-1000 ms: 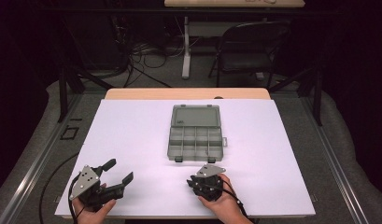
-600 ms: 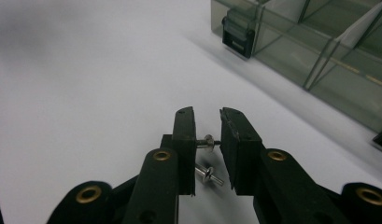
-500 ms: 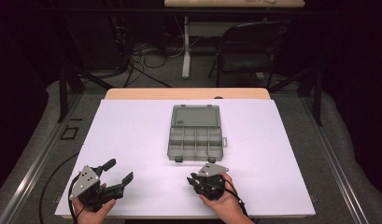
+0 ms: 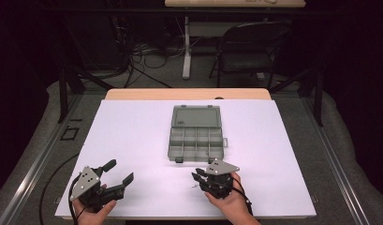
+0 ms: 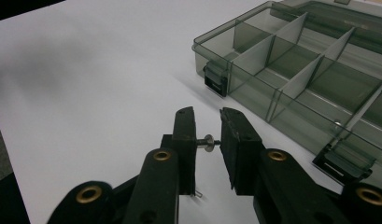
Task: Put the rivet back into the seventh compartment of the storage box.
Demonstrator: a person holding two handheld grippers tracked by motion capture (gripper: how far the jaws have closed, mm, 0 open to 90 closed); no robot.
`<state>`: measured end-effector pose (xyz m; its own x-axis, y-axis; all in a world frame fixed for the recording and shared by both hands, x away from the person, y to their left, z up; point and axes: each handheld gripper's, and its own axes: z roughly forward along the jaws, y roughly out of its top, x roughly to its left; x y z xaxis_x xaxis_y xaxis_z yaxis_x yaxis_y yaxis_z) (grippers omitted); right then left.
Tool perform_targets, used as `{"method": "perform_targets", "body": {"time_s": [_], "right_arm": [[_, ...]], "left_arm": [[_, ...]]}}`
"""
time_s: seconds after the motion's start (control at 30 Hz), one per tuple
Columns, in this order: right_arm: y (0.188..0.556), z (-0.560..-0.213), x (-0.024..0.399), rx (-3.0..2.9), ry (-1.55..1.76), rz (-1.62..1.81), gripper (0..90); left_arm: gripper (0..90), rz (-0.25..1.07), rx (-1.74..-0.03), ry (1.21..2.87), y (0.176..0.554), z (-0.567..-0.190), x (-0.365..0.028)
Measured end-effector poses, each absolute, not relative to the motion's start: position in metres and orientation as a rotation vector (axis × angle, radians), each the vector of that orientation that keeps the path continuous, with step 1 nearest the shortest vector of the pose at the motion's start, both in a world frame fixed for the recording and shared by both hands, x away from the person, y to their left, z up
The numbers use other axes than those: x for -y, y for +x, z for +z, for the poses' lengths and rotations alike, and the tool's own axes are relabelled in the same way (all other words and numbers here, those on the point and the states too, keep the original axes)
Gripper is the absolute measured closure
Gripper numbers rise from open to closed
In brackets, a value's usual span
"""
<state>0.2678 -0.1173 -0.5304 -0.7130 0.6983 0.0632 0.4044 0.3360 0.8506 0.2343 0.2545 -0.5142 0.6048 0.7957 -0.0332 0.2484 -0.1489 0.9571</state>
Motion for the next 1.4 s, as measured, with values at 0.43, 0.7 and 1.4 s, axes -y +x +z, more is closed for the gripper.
{"method": "perform_targets", "body": {"time_s": [0.43,0.7,1.4], "right_arm": [[0.27,-0.524,0.122,-2.256,0.982,1.342,75.7],[0.275,-0.516,0.127,-2.234,0.976,1.336,75.7],[0.314,-0.487,0.135,-2.202,1.016,1.295,75.8]], "left_arm": [[19.5,0.602,-0.869,1.697,0.234,-0.514,-0.255],[19.5,0.603,-0.869,1.697,0.234,-0.514,-0.254],[19.5,0.603,-0.871,1.696,0.234,-0.514,-0.255]]}}
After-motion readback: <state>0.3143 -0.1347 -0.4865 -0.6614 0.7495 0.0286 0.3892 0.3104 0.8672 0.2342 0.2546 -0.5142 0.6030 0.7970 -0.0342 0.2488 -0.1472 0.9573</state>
